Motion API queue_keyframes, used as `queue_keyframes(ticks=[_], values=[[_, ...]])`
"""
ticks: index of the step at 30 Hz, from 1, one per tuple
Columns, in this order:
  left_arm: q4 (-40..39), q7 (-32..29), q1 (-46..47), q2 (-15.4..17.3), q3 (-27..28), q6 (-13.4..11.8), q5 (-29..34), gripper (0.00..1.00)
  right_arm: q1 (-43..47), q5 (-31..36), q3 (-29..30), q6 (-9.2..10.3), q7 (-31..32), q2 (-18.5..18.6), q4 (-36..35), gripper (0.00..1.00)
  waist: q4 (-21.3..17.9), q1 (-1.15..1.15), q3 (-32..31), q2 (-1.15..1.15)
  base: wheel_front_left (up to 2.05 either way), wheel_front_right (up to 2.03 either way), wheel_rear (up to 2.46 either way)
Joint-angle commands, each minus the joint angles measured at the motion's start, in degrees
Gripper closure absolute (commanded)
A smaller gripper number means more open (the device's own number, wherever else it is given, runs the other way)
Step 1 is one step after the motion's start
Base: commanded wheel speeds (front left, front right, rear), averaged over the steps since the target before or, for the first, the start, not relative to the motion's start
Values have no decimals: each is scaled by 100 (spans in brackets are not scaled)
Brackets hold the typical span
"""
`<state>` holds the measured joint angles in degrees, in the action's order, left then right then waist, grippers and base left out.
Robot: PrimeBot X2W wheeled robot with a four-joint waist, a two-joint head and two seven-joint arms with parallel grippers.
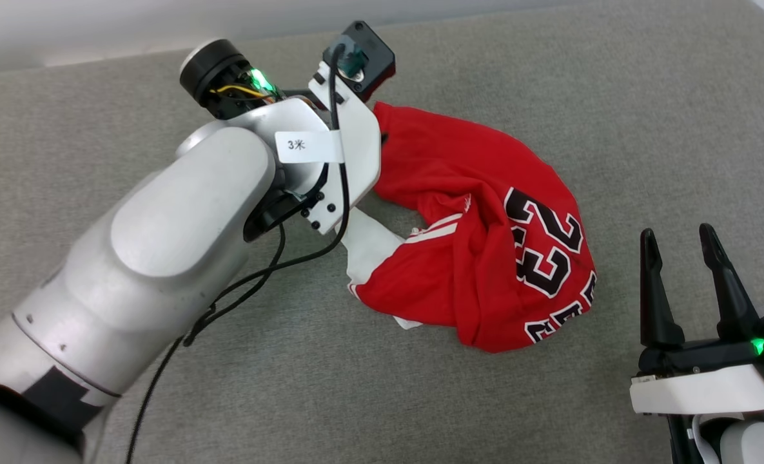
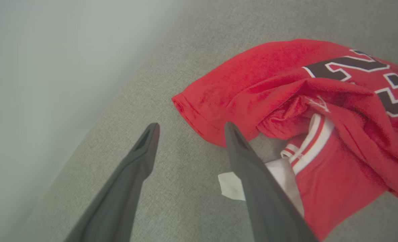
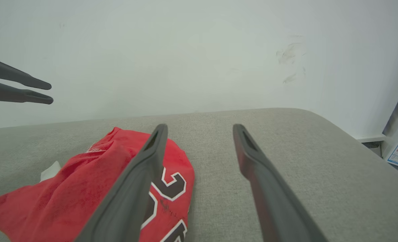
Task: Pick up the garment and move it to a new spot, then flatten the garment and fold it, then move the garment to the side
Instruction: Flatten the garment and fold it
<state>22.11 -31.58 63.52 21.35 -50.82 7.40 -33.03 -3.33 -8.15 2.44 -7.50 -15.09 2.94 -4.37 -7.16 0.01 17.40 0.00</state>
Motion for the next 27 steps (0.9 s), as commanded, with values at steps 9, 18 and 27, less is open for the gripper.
queue_keyframes(ticks=[9, 18, 27], values=[[-152, -1478, 795, 540, -2086, -2, -1506, 0, -353, -156, -43, 2, -12, -12, -1, 0, -436, -1, 574, 0, 0, 0, 0], [-358, -2270, 129, 703, -2323, 5, -1617, 0, -495, -192, -58, 2, -12, -10, 4, 0, -558, -1, 797, 0, 0, 0, 0], [-527, -2168, -79, 743, -2329, 4, -1463, 100, -480, -109, -16, 2, -12, -11, 64, 0, -409, -1, 643, 0, 0, 0, 0]])
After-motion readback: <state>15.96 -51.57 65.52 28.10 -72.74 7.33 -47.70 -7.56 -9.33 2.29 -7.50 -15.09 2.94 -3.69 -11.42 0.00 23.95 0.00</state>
